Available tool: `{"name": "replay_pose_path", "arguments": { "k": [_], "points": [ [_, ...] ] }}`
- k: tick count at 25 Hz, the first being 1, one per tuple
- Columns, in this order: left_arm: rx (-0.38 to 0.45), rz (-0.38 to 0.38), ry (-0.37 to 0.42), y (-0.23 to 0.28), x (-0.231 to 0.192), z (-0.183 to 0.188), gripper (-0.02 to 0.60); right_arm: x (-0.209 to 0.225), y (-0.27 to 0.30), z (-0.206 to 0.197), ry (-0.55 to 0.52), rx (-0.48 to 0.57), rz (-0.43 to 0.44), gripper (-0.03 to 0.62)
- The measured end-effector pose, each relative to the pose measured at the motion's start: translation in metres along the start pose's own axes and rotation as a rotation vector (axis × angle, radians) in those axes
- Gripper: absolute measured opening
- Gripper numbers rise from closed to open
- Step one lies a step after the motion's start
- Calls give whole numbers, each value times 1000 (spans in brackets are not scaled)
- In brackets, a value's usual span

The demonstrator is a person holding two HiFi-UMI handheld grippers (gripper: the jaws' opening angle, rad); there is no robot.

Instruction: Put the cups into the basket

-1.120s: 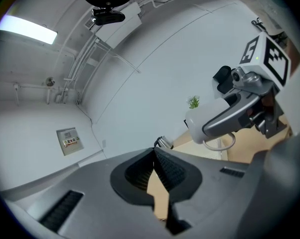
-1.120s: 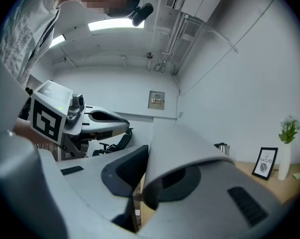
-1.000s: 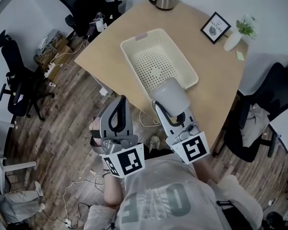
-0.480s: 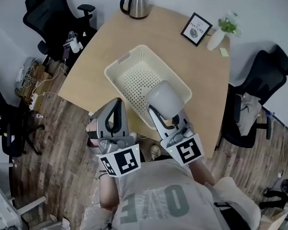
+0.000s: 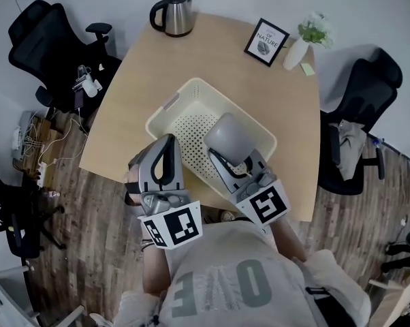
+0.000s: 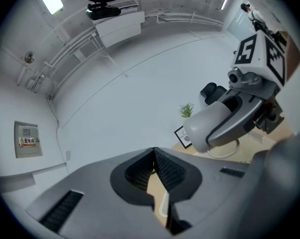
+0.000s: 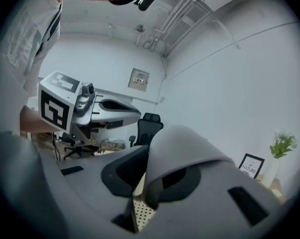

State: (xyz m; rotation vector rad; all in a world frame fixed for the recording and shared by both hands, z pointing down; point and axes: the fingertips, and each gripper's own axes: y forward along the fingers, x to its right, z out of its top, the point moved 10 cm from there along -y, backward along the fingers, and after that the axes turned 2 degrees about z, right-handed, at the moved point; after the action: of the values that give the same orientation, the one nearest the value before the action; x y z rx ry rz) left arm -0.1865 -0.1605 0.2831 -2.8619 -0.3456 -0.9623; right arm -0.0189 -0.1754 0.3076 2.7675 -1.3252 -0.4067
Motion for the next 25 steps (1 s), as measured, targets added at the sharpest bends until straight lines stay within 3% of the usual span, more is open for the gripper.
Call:
{"name": "replay_pose_path", "arguments": {
  "k": [3,11,25],
  "points": [
    [8,-20,-12,11,1,-3,9,5,13,-7,-83,-122,48,49],
    [-22,-82,-22,37,5,-14,9,21,46,-30,-253,-323,131,49],
    [-101,-74,-97,58,-1,-54,9,33,100,-86,-574,-724,440,49]
  ]
}}
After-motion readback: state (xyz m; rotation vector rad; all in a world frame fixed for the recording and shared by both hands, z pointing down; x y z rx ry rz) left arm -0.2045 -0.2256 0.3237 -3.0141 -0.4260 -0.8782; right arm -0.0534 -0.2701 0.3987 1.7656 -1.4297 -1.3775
